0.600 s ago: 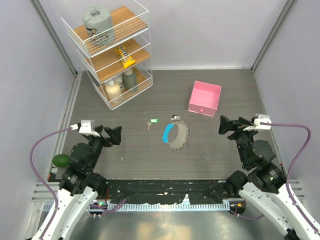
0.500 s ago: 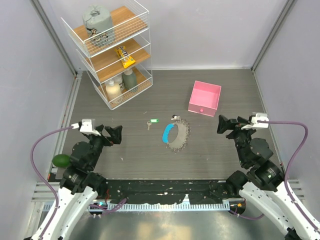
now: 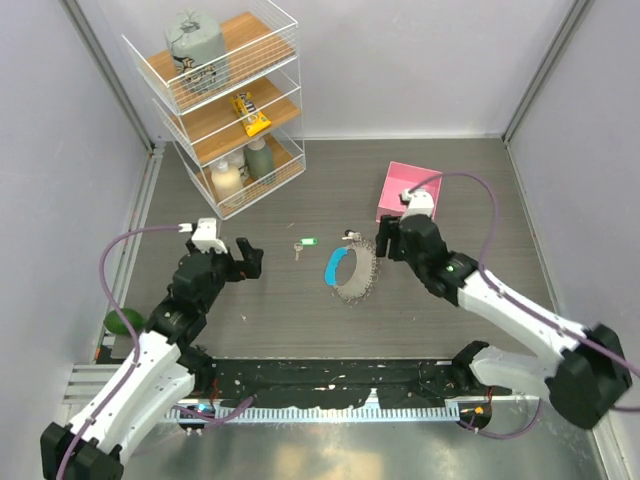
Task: Remove the keys from the keyring
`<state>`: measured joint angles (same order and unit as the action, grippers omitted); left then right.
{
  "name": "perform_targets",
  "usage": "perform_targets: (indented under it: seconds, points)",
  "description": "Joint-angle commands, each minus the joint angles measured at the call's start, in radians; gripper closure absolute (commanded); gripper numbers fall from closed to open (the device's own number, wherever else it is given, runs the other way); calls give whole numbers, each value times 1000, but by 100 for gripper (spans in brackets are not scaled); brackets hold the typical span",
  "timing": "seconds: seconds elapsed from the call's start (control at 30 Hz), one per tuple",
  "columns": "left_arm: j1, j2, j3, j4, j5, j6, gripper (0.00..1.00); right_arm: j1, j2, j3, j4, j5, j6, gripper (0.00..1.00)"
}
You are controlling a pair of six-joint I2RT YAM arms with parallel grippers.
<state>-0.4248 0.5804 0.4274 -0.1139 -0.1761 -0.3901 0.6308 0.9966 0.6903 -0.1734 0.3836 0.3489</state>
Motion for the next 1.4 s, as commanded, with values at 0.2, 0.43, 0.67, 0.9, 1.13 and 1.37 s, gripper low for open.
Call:
perform_targets:
  seconds: [0.2, 0.43, 0.67, 0.9, 1.13, 1.37]
  points:
    - [0, 61, -110, 332, 136, 13, 0, -6, 456, 270, 112, -89, 48, 44]
    - [0, 68, -148, 367, 110, 14, 0, -6, 637, 359, 100, -78, 56, 53]
    - [0, 49, -173, 382, 101, 19, 0, -6, 752, 431, 60, -14, 78, 58]
    - [0, 30, -179, 378, 102, 22, 0, -6, 784, 430, 34, 49, 79, 60]
    - [1, 27, -180, 379, 105, 20, 0, -10, 827, 426, 14, 43, 101, 61]
    - [0, 26, -182, 379, 105, 22, 0, -19, 864, 427, 3, 11, 127, 83]
